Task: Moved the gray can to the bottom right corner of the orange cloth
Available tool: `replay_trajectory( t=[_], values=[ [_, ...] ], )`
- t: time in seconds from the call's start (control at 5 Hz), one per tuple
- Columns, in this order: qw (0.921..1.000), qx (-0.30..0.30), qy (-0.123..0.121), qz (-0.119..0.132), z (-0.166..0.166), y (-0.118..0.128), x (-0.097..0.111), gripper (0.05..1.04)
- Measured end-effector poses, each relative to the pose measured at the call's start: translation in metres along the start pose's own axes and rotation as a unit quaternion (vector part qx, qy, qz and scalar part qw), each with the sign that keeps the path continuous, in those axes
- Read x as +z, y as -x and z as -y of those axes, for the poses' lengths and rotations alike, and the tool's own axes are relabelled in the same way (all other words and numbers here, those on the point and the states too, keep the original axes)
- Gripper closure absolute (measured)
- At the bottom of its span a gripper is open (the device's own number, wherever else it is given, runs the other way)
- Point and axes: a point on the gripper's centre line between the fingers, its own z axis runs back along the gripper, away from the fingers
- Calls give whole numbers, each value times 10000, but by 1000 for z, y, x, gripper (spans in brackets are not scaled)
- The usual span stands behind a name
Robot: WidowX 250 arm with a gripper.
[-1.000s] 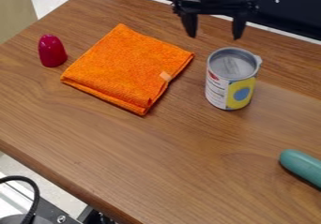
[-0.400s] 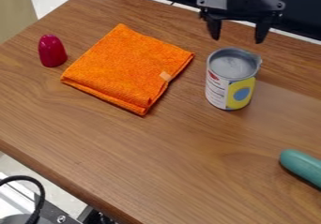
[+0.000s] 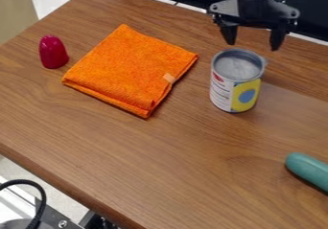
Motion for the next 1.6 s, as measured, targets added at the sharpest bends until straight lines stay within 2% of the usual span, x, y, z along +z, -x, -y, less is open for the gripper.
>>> replay_trajectory(
  t=[0.4, 0.6, 0.8, 1.0, 1.2, 1.6],
  values=[
    [9987, -309, -107, -382, -9, 34, -11, 84],
    [9978, -548, -171, -326, -14, 52, -5, 84],
    [9976, -553, -121, -395, -17, 64, 2, 84],
    [9978, -435, -234, -446, -24, 73, 7, 84],
    [9980, -331, -405, -365, -30, 86, 14, 84],
    [9971, -171, -491, -547, -35, 106, 22, 84]
  ],
)
